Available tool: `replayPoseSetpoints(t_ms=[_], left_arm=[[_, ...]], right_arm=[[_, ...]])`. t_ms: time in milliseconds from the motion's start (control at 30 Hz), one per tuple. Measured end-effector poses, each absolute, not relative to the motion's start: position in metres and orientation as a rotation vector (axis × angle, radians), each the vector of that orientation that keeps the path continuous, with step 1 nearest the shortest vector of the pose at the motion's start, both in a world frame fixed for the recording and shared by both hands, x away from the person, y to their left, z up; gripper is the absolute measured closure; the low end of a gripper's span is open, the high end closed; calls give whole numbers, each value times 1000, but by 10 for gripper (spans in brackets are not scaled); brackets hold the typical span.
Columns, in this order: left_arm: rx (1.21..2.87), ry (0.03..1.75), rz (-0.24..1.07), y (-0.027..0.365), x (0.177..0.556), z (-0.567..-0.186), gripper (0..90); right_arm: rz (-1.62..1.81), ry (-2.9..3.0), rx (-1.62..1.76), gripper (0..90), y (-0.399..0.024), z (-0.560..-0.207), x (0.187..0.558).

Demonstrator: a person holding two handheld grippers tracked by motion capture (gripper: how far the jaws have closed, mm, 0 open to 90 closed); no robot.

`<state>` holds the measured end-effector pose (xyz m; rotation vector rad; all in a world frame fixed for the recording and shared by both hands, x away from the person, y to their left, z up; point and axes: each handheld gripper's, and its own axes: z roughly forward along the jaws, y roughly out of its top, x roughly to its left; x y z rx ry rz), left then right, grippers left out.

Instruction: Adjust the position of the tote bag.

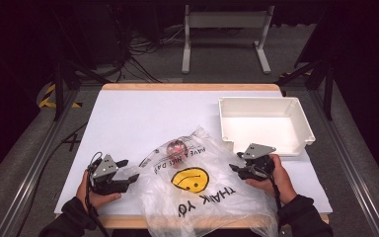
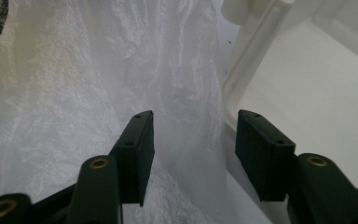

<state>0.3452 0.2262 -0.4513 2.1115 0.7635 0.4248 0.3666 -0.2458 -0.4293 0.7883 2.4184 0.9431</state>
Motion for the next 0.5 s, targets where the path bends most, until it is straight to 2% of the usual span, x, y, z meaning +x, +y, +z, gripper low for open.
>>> replayPoseSetpoints(t_ms=[133,200,267,433,500], left_arm=[[2137,750,403,226,353,-453,542],[2154,736,419,225,356,-452,680],[2156,737,425,226,359,-451,758],[2151,748,441,230,362,-451,829],[2142,756,442,234,363,-450,850]], right_arm=[[955,2442,786,571,-242,-433,368],[968,2455,778,637,-240,-433,368],[973,2463,771,688,-239,-433,368],[978,2469,739,660,-235,-431,365],[995,2471,728,693,-233,-430,363]])
